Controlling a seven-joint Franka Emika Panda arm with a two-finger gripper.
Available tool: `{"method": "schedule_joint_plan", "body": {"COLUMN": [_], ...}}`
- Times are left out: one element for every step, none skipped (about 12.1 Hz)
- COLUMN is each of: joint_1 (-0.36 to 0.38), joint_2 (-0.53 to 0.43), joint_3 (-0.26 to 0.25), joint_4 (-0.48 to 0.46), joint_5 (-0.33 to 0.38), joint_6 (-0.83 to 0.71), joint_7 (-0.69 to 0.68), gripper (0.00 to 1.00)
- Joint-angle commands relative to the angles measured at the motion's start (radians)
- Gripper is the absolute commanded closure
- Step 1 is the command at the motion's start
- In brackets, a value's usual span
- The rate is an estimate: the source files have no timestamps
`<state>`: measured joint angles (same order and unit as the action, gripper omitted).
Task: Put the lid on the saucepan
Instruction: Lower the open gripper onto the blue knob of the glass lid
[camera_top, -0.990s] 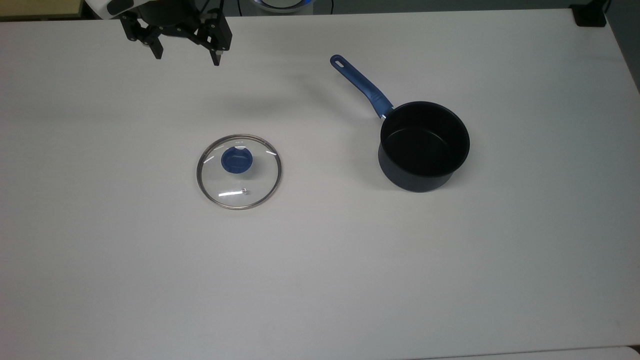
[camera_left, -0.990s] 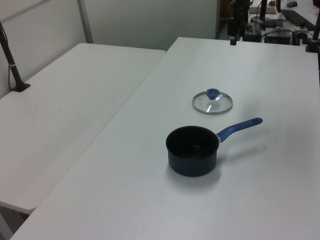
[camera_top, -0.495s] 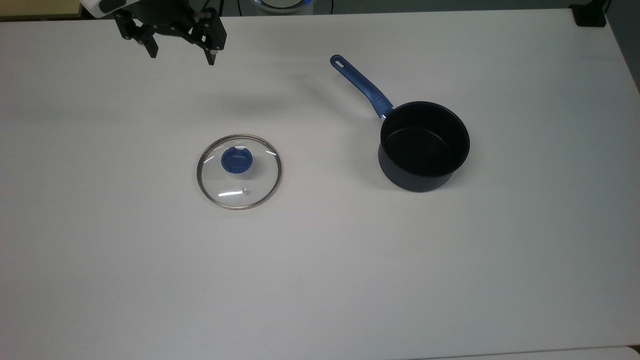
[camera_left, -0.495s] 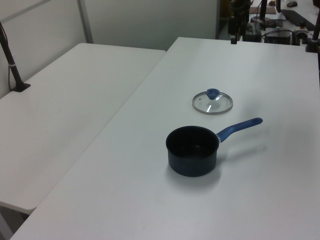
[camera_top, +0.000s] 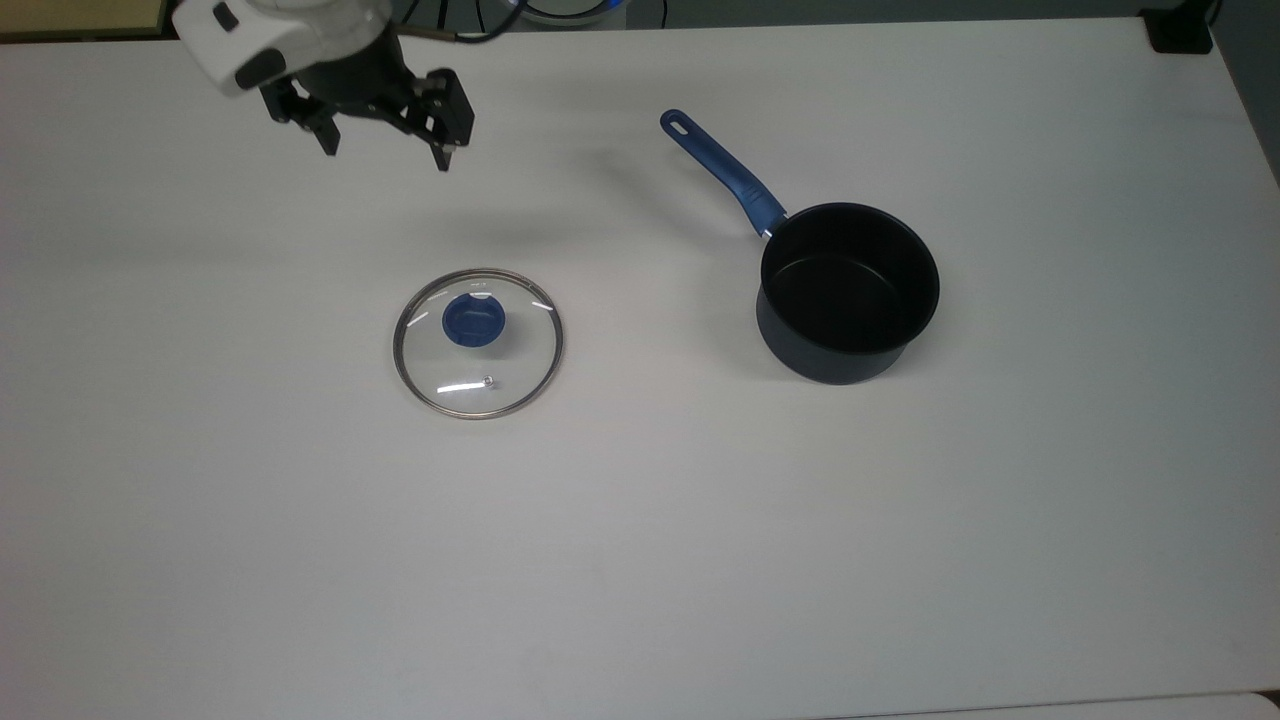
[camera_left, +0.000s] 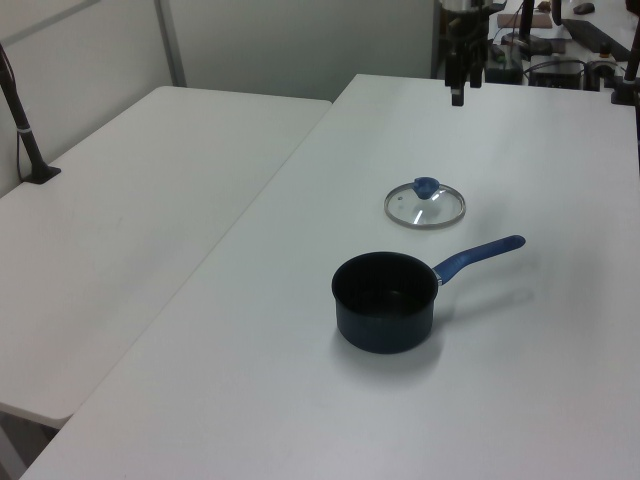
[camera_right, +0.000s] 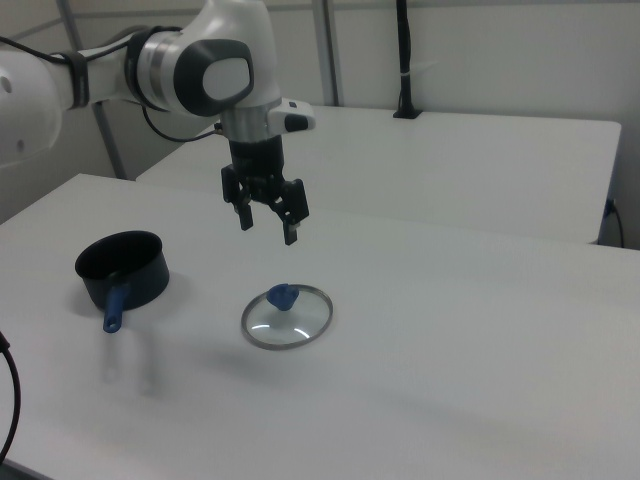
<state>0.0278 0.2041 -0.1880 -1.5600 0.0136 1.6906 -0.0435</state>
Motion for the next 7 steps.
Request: {"method": "schedule_joint_plan", "body": {"joint_1": [0.003,0.003,0.004,0.007,0.018,0.032,0.035], "joint_2": [0.058,0.073,0.083,0.093,0.103,0.119,0.136], "joint_3": [0.025,0.027,0.028,0.033,0.045,0.048,0.051], "joint_4": [-0.018,-0.032,-0.058,-0.084,-0.103,-0.127,-0.141], "joint_5": [-0.007,-0.01,-0.015,-0.017,-0.02,-0.026,-0.043], "joint_6": [0.086,0.112,0.144,0.181,0.219,0.256,0.286], "joint_7": [0.028,0.027,0.027,0.022,0.017,0.016,0.017], "gripper": [0.0,0.0,0.0,0.0,0.0,0.0,0.0]}}
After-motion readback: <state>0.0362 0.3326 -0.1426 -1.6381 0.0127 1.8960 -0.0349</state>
